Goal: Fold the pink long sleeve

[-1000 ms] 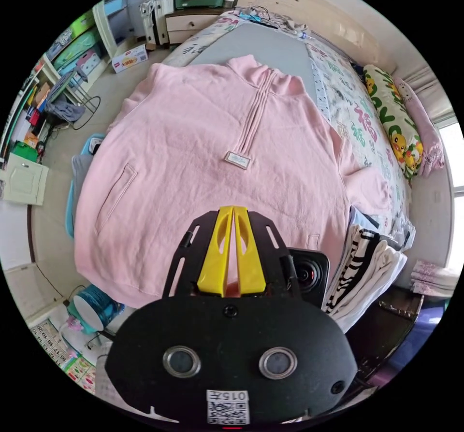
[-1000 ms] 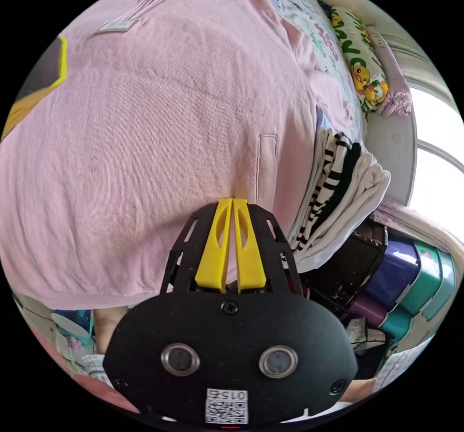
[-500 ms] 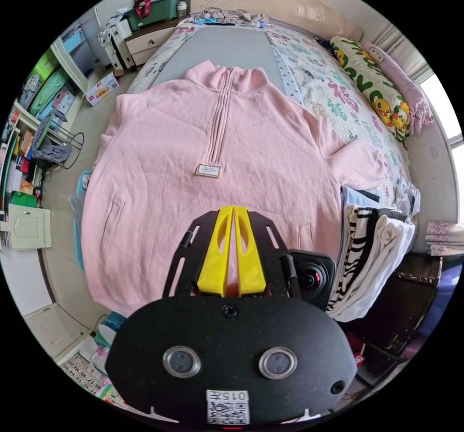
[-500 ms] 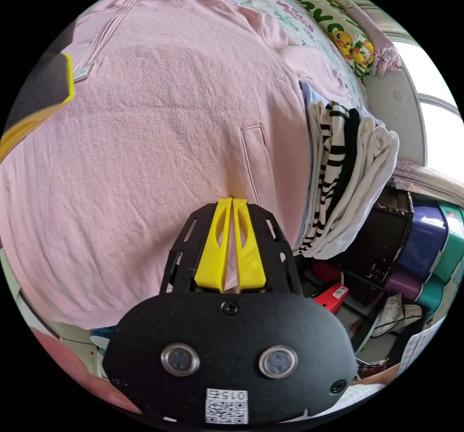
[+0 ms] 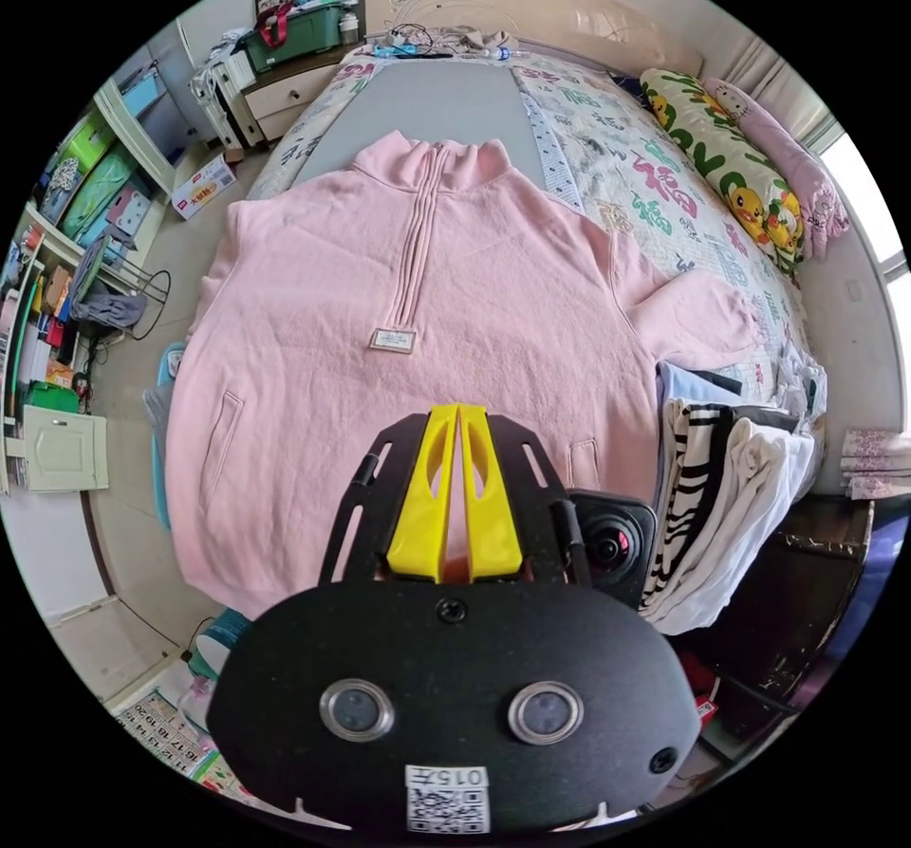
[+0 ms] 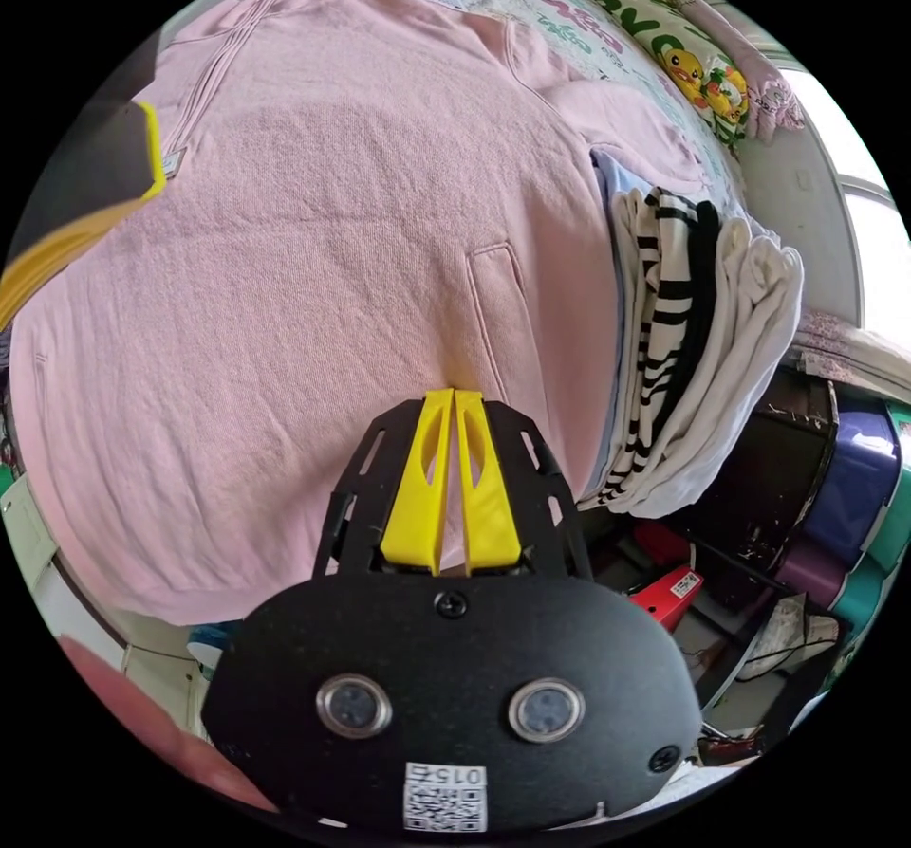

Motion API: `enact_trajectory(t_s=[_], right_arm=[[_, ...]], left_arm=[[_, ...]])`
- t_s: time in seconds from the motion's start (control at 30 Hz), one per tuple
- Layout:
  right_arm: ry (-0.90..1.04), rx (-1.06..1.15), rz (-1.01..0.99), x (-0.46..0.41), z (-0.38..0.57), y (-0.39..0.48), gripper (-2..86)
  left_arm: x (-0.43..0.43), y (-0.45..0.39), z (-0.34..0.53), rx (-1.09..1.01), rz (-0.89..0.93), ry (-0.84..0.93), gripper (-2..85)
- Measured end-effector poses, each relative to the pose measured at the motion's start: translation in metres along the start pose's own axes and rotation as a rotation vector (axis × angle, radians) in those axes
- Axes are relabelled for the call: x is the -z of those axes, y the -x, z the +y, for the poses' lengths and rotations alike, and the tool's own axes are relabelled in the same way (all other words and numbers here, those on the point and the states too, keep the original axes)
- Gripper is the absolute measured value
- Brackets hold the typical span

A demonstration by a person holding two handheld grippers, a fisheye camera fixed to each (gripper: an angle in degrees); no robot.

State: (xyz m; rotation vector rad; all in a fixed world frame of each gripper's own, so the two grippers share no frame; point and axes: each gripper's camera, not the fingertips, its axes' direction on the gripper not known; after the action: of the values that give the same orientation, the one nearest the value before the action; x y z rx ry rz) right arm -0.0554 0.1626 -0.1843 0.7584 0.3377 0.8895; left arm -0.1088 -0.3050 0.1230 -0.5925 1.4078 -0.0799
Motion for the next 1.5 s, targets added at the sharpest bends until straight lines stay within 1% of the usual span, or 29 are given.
enact_trajectory(t_s=[0.23,0.43,0.5,0.57,0.63,0.67,0.73,0.8,0.83,0.87,0.9,0.93,0.97,1.0,1.03,1.07,1.1,1.13,1.17,1.2,1.23,1.27,1.3,1.37,1.43,1.5], right_arm=[[-0.015,0.075,0.029,-0.027,-0.018,-0.014,-1.0],[-0.028,0.109,0.043,-0.053,-0.036,-0.029,-1.0],[-0.03,0.119,0.041,-0.062,-0.042,-0.035,-1.0],[-0.049,0.082,0.013,-0.074,-0.048,-0.046,-1.0],[-0.052,0.098,0.002,-0.083,-0.055,-0.054,-1.0],[-0.051,0.097,-0.005,-0.089,-0.06,-0.059,-1.0],[-0.008,0.199,-0.008,-0.099,-0.071,-0.065,-1.0],[0.016,0.178,-0.059,-0.108,-0.084,-0.079,-0.9],[0.018,0.193,-0.131,-0.113,-0.089,-0.091,-0.9],[-0.006,0.204,-0.268,-0.117,-0.093,-0.111,-0.7],[-0.013,0.202,-0.352,-0.119,-0.094,-0.123,-0.6],[-0.005,0.176,-0.502,-0.127,-0.098,-0.146,-0.2],[0.007,0.16,-0.59,-0.137,-0.1,-0.167,0.4],[0.007,0.157,-0.606,-0.141,-0.101,-0.176,0.7],[0.01,0.139,-0.582,-0.151,-0.101,-0.191,2.1],[0.037,0.113,-0.51,-0.163,-0.101,-0.203,4.2],[0.053,0.102,-0.472,-0.17,-0.102,-0.208,6.0],[0.079,0.089,-0.407,-0.182,-0.103,-0.217,9.5],[0.104,0.086,-0.374,-0.195,-0.104,-0.224,10.7],[0.116,0.085,-0.364,-0.202,-0.105,-0.226,11.3],[0.138,0.087,-0.356,-0.215,-0.107,-0.23,11.5],[0.161,0.092,-0.361,-0.229,-0.11,-0.232,11.4],[0.173,0.093,-0.364,-0.237,-0.112,-0.232,11.2],[0.214,0.094,-0.378,-0.267,-0.122,-0.232,10.5],[0.215,0.096,-0.374,-0.28,-0.129,-0.234,8.9],[0.22,0.123,-0.358,-0.293,-0.135,-0.237,5.0]], left_arm=[[-0.007,0.017,0.01,0.092,0.013,-0.012,-0.8],[-0.017,0.027,0.016,0.125,0.037,-0.014,-0.8],[-0.02,0.03,0.017,0.136,0.059,-0.012,-0.8],[-0.023,0.028,0.019,0.102,0.095,-0.028,-0.8],[-0.024,0.027,0.022,0.092,0.12,-0.049,-0.8],[-0.027,0.029,0.022,0.084,0.159,-0.052,-0.8],[-0.031,0.033,0.021,0.08,0.217,-0.071,-0.8],[-0.032,0.041,0.022,0.04,0.234,-0.101,-0.8],[-0.032,0.051,0.022,-0.005,0.205,-0.122,-0.7],[-0.031,0.068,0.023,-0.048,0.173,-0.132,-0.6],[-0.031,0.079,0.024,-0.06,0.151,-0.127,-0.6],[-0.034,0.107,0.026,-0.067,0.104,-0.1,-0.4],[-0.039,0.142,0.03,-0.051,0.066,-0.068,-0.2],[-0.043,0.163,0.033,-0.031,0.049,-0.05,0.0],[-0.053,0.206,0.041,0.019,0.029,0.003,0.7],[-0.065,0.25,0.05,0.082,0.007,0.076,1.8],[-0.07,0.271,0.056,0.116,-0.011,0.108,2.5],[-0.077,0.305,0.067,0.144,-0.026,0.147,3.8],[-0.08,0.33,0.078,0.142,-0.002,0.153,7.8],[-0.082,0.34,0.083,0.142,0.033,0.155,9.8],[-0.09,0.355,0.092,0.16,0.12,0.179,11.7],[-0.102,0.361,0.099,0.152,0.18,0.228,12.3],[-0.108,0.362,0.102,0.152,0.199,0.254,11.9],[-0.134,0.359,0.109,0.158,0.208,0.335,6.5],[-0.146,0.354,0.108,0.133,0.189,0.37,3.7],[-0.146,0.351,0.104,0.149,0.164,0.38,2.7]])
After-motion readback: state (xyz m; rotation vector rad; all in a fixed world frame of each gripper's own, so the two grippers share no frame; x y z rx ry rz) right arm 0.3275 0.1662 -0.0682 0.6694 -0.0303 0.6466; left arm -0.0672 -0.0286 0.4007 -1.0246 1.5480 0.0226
